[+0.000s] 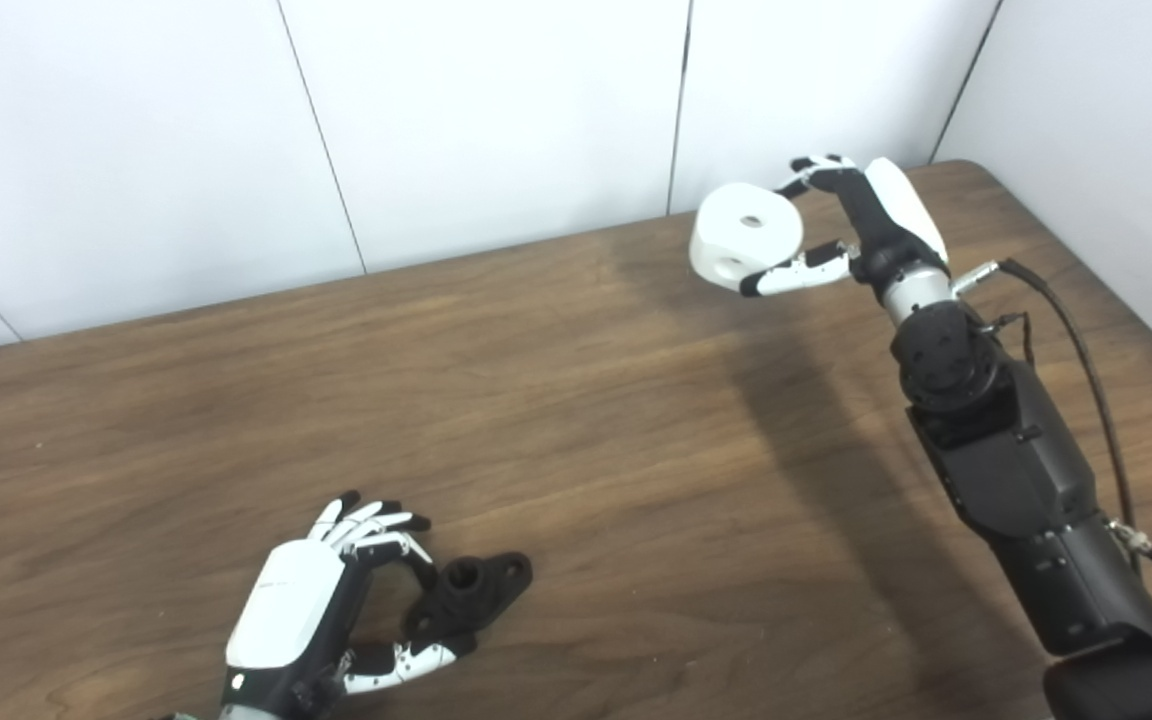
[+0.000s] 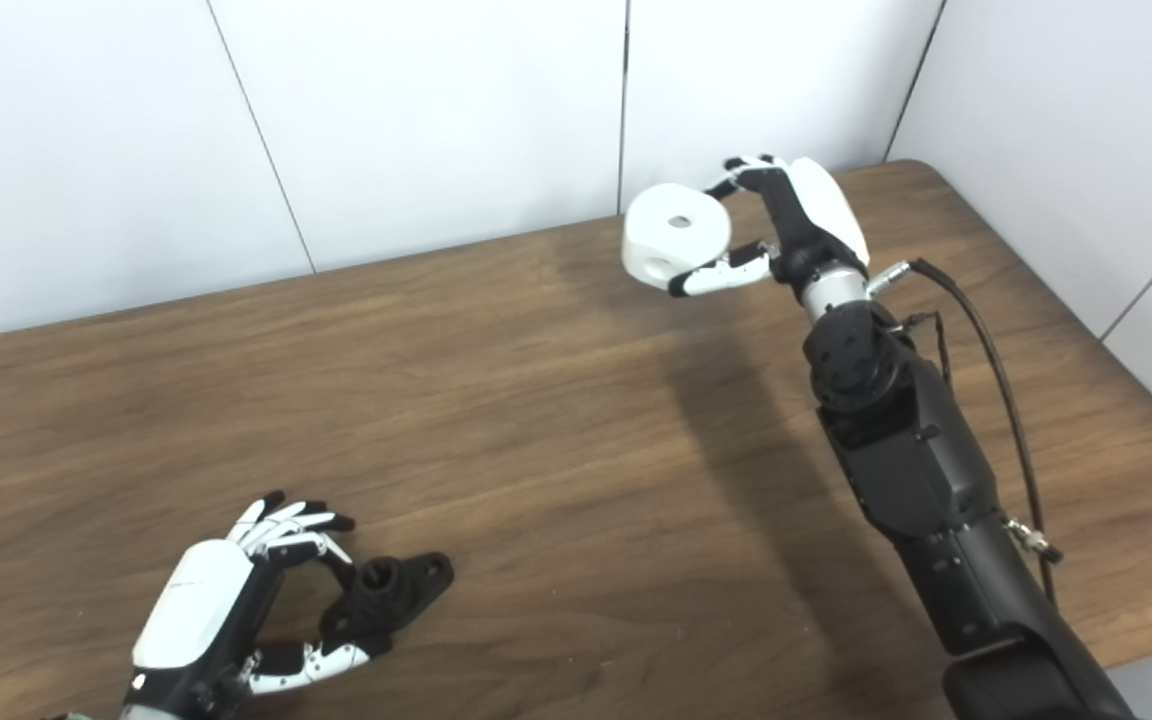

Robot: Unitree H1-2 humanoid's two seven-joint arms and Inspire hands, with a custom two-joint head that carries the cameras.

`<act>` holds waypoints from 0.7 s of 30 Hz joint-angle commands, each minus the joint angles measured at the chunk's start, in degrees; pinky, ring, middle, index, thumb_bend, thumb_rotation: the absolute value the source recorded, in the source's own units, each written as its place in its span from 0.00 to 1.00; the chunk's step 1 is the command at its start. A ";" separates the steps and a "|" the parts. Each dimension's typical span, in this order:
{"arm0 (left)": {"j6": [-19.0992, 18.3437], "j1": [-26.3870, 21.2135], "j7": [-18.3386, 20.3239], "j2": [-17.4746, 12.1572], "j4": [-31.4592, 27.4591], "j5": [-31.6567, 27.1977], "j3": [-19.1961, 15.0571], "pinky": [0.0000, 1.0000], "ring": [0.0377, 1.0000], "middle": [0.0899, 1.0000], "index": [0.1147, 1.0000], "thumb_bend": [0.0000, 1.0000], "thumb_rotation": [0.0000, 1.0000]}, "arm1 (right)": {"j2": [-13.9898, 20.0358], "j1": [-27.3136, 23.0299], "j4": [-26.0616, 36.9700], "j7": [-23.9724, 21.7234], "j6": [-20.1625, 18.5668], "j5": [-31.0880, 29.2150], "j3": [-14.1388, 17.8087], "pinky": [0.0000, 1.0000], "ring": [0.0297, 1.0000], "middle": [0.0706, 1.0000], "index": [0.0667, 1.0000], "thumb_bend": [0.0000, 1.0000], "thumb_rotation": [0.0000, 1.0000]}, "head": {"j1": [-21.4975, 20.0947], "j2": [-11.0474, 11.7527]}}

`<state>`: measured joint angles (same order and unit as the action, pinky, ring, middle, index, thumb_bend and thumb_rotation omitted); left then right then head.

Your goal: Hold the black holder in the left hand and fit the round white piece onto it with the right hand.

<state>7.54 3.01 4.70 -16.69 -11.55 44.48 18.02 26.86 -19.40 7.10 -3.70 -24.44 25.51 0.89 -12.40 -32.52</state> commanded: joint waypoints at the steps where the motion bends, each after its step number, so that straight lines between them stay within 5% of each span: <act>1: -0.25 -0.08 0.88 -0.64 0.99 1.11 0.50 0.99 0.86 0.75 0.42 0.52 0.05 | 1.39 -0.80 3.74 -1.56 -0.86 -0.07 -0.01 0.92 0.96 0.85 0.45 0.52 0.15 | 0.58 -0.23; 4: -0.44 -0.11 0.89 -0.55 0.89 1.50 0.61 0.99 0.86 0.75 0.42 0.52 0.05 | 1.23 0.07 6.77 -4.70 -2.33 0.85 -0.52 0.97 0.94 0.84 0.45 0.52 0.15 | 1.47 -0.62; 11: -0.58 -0.02 0.78 -0.30 0.86 2.14 1.12 1.00 0.87 0.76 0.42 0.52 0.05 | 0.63 1.90 13.40 -12.10 -2.43 1.59 -2.56 0.90 0.92 0.84 0.45 0.52 0.15 | 4.37 -1.91; 14: -1.28 0.04 1.37 -0.09 0.37 2.24 1.30 1.00 0.87 0.76 0.42 0.52 0.05 | -0.96 2.35 16.88 -15.99 -2.46 3.10 -3.70 0.96 0.92 0.84 0.45 0.52 0.14 | 5.18 -2.62; 21: -1.97 0.06 1.23 0.54 0.11 2.67 1.68 1.00 0.88 0.77 0.42 0.52 0.05 | -5.34 3.31 22.95 -23.49 -2.44 6.83 -5.36 0.93 0.92 0.84 0.45 0.52 0.14 | 6.98 -3.76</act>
<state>6.28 2.96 4.84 -16.09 -11.85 45.23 18.75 21.35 -14.40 27.68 -26.73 -27.13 31.36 -4.99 -5.54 -36.12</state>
